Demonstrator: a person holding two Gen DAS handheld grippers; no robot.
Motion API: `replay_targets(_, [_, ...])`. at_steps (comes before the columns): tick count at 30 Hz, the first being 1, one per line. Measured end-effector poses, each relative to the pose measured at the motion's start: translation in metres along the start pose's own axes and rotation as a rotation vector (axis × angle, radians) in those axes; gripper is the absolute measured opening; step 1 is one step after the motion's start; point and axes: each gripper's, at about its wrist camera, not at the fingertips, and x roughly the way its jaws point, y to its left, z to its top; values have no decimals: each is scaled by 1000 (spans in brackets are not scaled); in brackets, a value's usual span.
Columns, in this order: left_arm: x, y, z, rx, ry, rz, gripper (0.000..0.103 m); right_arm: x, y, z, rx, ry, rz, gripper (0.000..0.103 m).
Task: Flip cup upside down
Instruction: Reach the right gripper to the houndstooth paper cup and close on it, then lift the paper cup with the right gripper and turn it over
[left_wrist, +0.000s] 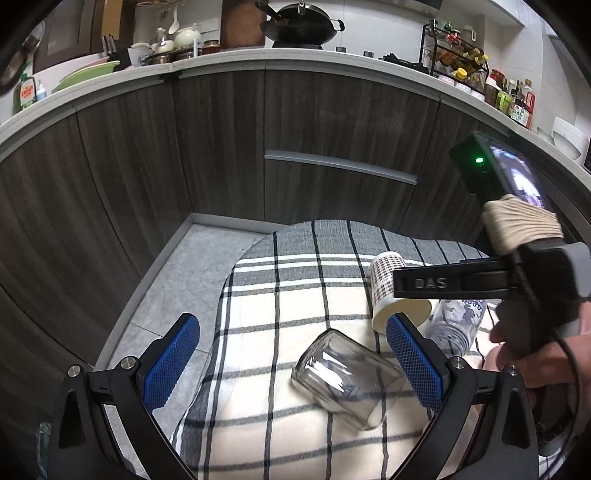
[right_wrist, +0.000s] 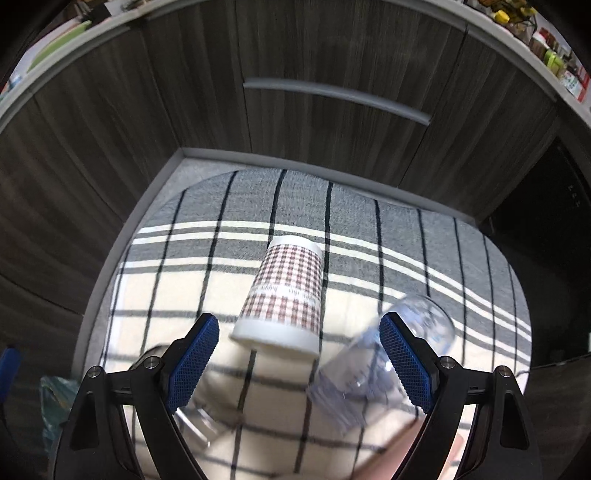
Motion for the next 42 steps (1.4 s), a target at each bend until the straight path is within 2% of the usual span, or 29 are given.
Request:
replay_targets(7, [20, 1, -1, 0, 27, 0, 103, 39, 6, 16, -2, 71, -25, 89])
replay_targets(12, [26, 6, -1, -12, 39, 15, 103, 62, 7, 15, 22, 132, -6, 88])
replay_targets(15, [27, 8, -1, -15, 39, 17, 103, 71, 7, 13, 33, 158, 23, 65])
replay_targets(17, [26, 7, 0, -11, 36, 17, 103, 70, 5, 13, 40, 144, 29, 64])
replay_targets(22, [11, 5, 2, -10, 19, 8, 103, 40, 5, 13, 37, 72, 30, 64])
replay_targets(32, [-67, -1, -12, -3, -25, -10, 103, -62, -7, -21, 45, -43, 62, 64])
replay_targets(42, [-137, -2, -63, 2, -29, 16, 103, -130, -19, -112, 134, -64, 118, 64])
